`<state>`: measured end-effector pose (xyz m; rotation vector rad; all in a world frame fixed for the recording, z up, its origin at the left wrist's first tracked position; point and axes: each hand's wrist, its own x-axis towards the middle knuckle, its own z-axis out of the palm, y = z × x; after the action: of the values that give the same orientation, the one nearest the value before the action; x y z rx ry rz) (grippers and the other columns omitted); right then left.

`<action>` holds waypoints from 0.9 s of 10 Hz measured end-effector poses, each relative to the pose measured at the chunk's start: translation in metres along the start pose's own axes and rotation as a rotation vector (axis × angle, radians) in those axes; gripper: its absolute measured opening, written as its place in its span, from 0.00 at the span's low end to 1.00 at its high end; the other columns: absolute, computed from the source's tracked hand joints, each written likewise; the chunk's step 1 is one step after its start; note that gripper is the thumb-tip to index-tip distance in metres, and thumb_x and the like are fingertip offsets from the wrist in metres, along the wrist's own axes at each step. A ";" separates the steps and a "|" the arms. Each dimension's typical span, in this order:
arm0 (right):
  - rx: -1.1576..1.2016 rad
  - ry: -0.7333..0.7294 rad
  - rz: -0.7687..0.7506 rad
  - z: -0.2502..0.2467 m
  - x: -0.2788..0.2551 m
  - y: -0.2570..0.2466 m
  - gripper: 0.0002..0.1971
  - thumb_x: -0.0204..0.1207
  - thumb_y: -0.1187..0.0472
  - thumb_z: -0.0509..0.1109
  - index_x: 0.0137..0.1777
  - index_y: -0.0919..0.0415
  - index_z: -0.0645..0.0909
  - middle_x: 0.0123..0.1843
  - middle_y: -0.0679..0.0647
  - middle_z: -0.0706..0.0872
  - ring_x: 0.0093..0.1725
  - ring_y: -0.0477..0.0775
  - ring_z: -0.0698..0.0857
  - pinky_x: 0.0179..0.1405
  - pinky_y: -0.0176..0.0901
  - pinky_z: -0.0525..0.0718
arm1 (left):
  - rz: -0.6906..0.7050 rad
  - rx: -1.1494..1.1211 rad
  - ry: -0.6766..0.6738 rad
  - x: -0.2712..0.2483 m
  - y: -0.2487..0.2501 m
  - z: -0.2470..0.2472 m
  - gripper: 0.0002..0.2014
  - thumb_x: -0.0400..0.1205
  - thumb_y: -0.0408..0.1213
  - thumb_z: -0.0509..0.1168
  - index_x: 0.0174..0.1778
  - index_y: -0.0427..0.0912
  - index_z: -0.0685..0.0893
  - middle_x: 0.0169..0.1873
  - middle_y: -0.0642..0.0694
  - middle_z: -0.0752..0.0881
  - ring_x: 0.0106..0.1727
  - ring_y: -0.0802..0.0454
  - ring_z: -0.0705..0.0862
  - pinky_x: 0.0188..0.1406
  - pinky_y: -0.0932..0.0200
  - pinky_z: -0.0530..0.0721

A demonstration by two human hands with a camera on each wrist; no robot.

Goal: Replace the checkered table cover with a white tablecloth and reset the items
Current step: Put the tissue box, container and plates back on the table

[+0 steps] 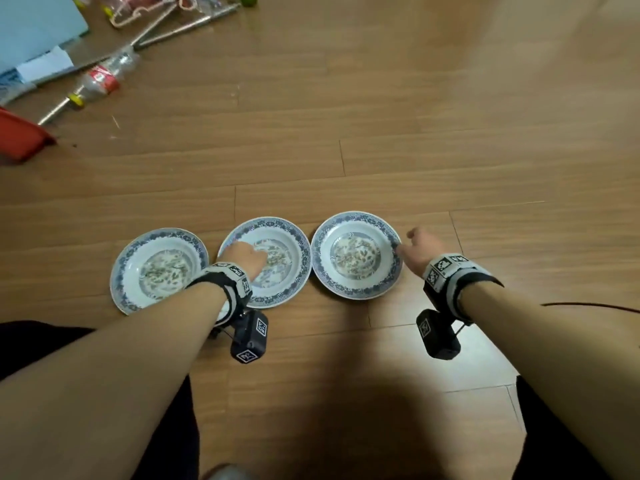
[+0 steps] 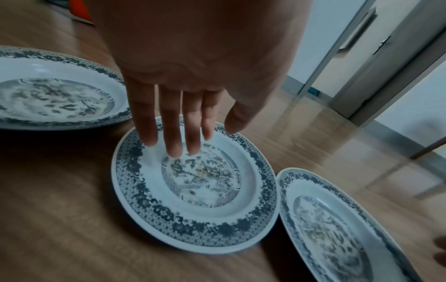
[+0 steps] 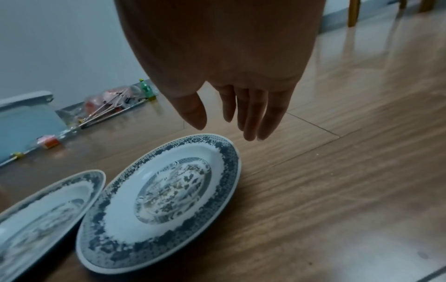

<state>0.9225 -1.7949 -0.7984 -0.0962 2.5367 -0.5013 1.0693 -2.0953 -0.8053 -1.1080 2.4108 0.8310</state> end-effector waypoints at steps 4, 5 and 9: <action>0.145 -0.159 0.221 0.016 0.005 0.007 0.10 0.82 0.57 0.66 0.49 0.66 0.79 0.42 0.61 0.83 0.39 0.59 0.82 0.30 0.42 0.77 | -0.342 -0.006 0.044 -0.003 -0.047 -0.007 0.24 0.78 0.45 0.68 0.63 0.30 0.79 0.38 0.36 0.85 0.46 0.40 0.89 0.45 0.48 0.87; 0.199 -0.163 0.246 0.029 0.019 0.012 0.18 0.78 0.55 0.70 0.56 0.72 0.82 0.49 0.65 0.89 0.48 0.65 0.89 0.46 0.55 0.88 | -0.353 -0.030 0.021 -0.009 -0.058 0.003 0.25 0.79 0.51 0.67 0.63 0.33 0.81 0.43 0.37 0.86 0.43 0.41 0.87 0.40 0.53 0.83; 0.552 -0.067 0.379 0.047 0.024 0.006 0.15 0.72 0.66 0.81 0.55 0.69 0.84 0.47 0.65 0.89 0.47 0.65 0.90 0.47 0.58 0.91 | -0.403 -0.816 -0.059 0.012 -0.073 0.038 0.26 0.78 0.32 0.73 0.72 0.31 0.77 0.67 0.35 0.82 0.57 0.43 0.86 0.48 0.54 0.89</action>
<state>0.9270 -1.8093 -0.8492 0.5467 2.1865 -0.9905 1.1216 -2.1156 -0.8672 -1.7269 1.6925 1.7149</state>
